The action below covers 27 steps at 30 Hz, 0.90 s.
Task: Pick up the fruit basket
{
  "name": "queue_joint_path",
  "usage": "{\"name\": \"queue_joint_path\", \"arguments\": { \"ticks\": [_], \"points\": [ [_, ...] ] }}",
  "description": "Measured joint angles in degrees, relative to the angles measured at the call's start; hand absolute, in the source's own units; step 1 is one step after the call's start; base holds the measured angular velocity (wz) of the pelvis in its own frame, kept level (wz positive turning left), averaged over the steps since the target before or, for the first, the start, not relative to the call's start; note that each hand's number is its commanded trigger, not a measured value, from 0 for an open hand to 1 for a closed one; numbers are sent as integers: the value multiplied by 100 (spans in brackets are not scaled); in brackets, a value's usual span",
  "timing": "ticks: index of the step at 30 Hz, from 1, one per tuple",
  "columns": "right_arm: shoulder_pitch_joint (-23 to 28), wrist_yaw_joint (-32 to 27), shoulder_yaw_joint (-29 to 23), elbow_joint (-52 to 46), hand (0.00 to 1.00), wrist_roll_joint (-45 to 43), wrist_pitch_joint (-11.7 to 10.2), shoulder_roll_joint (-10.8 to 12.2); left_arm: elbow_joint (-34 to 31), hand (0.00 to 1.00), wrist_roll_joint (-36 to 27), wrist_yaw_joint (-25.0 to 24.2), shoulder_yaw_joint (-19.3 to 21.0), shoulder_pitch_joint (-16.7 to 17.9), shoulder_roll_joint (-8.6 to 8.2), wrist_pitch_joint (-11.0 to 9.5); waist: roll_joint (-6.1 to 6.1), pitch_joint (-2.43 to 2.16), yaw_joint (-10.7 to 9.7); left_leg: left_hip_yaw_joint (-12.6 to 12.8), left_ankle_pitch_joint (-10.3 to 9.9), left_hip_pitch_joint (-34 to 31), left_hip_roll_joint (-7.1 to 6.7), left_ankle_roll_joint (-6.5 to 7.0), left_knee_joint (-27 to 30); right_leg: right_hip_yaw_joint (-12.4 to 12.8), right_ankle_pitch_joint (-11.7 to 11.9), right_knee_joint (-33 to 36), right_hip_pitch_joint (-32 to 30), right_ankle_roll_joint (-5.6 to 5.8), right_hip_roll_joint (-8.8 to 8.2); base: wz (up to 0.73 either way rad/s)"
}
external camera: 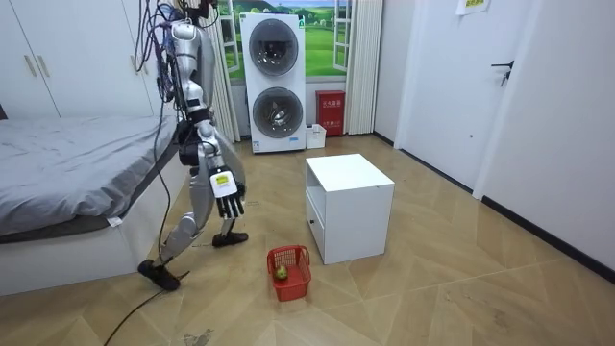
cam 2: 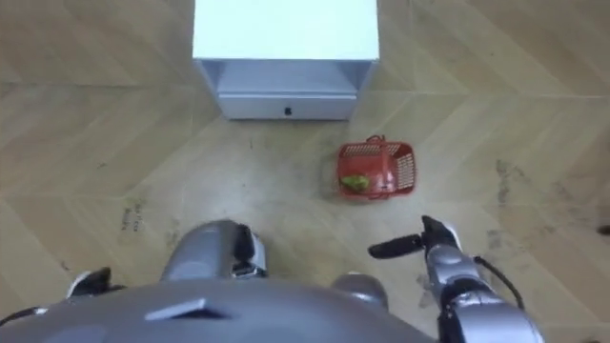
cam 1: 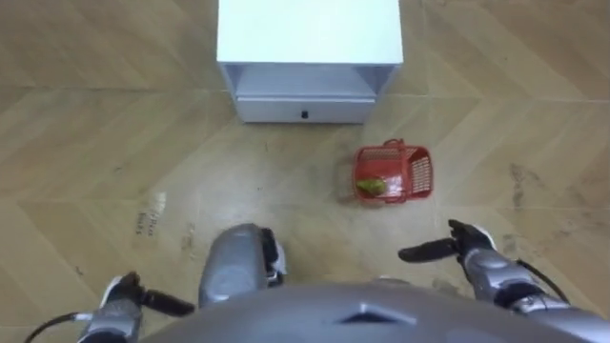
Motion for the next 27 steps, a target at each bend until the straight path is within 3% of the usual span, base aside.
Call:
{"name": "queue_joint_path", "arguments": {
  "ticks": [1,2,4,6,7,8,9,10,11,12,13,14,15,17,18,21,24,27],
  "points": [
    [-59,16,14,93,0,124,-40,76,182,0,-140,129,-156,-312,103,4,-140,38,-3,74,-281,-474,-5,77,610,95,-392,494,-92,-49,11,43],
    [-193,14,-3,151,0,147,-10,72,200,0,-327,204,-259,-374,102,-5,-125,43,68,91,-516,-922,129,90,1228,168,-945,872,-294,-58,45,22],
    [-271,0,-30,176,0,233,-76,64,250,0,-450,216,-293,-330,112,27,-134,43,70,134,-792,-1319,156,26,1864,180,-1524,1662,-566,-106,-11,3],
    [-337,-9,-32,203,0,518,-117,39,444,0,-660,282,-420,-364,143,28,-163,44,45,271,-1026,-1552,149,-83,2387,187,-1702,2644,-860,-158,-293,37],
    [-318,-10,-39,229,0,736,-119,27,479,0,-794,353,-456,-382,165,-7,-201,65,-43,397,-1171,-1701,146,-295,2678,222,-1725,3225,-1089,-207,-500,57],
    [-295,-9,-117,230,0,906,-115,-8,506,0,-875,425,-479,-393,166,-88,-218,71,-69,456,-1288,-1880,130,-696,3001,263,-1742,3729,-1281,-241,-678,50],
    [-298,-4,-176,233,0,948,-110,-36,520,0,-926,442,-516,-386,168,-120,-259,110,-58,422,-1347,-1987,95,-816,3270,297,-1741,3984,-1387,-244,-754,0],
    [-336,8,-209,227,0,1031,-110,-115,559,0,-996,441,-523,-325,181,-143,-134,128,53,25,-1565,-2179,-19,-788,3883,408,-1742,4620,-1604,-243,-809,-54],
    [-366,3,-281,210,0,1121,-130,-141,645,0,-1075,462,-515,-315,238,-178,-62,101,161,11,-1728,-2399,-121,-458,4324,550,-1760,5284,-1818,-242,-840,-60],
    [-371,4,-317,199,0,1176,-148,-120,694,0,-1165,531,-519,-319,282,-232,-120,107,153,36,-1778,-2478,-204,-364,4490,605,-1779,5553,-1851,-225,-900,-12],
    [-351,4,-394,159,0,1265,-187,-86,824,0,-1303,684,-530,-354,349,-372,-205,141,58,61,-1856,-2621,-338,-215,4761,632,-1782,5958,-1852,-220,-993,59],
    [-342,-21,-435,106,0,1290,-189,-89,848,0,-1482,852,-691,-446,390,-498,-278,143,-109,142,-1899,-2776,-339,-143,4971,645,-1780,6305,-1852,-215,-1024,82],
    [-358,-64,-464,88,0,1290,-189,-101,854,0,-1495,915,-759,-462,394,-554,-310,146,-187,193,-1912,-2846,-306,-122,5055,652,-1772,6439,-1867,-213,-1035,82],
    [-492,-229,-602,-14,0,1290,-220,-134,840,0,-1494,1000,-869,-538,386,-690,-389,150,-373,452,-1952,-2928,94,-73,5361,724,-1766,6865,-1913,-211,-1055,51],
    [-491,-274,-645,-117,0,1285,-232,-135,843,0,-1494,1003,-869,-534,389,-690,-388,151,-389,479,-1970,-2930,172,-80,5431,732,-1766,6957,-1905,-211,-1053,16],
    [-491,-504,-652,-727,0,1270,-235,-126,853,0,-1496,1088,-871,-431,401,-697,-395,151,-456,447,-1984,-2929,153,-100,5567,754,-1779,7218,-1889,-220,-1096,-8],
    [-487,-738,-652,-1140,0,1265,-253,-122,897,0,-1498,1260,-1141,-328,396,-748,-448,115,-589,430,-1980,-2876,172,-107,5574,740,-1786,7314,-1814,-228,-1074,9],
    [-485,-961,-652,-1546,0,1235,-253,-118,918,0,-1499,1281,-1198,-75,370,-897,-476,101,-626,395,-1943,-2804,252,-157,5640,749,-1863,7389,-1759,-326,-1058,-17]
  ]
}}
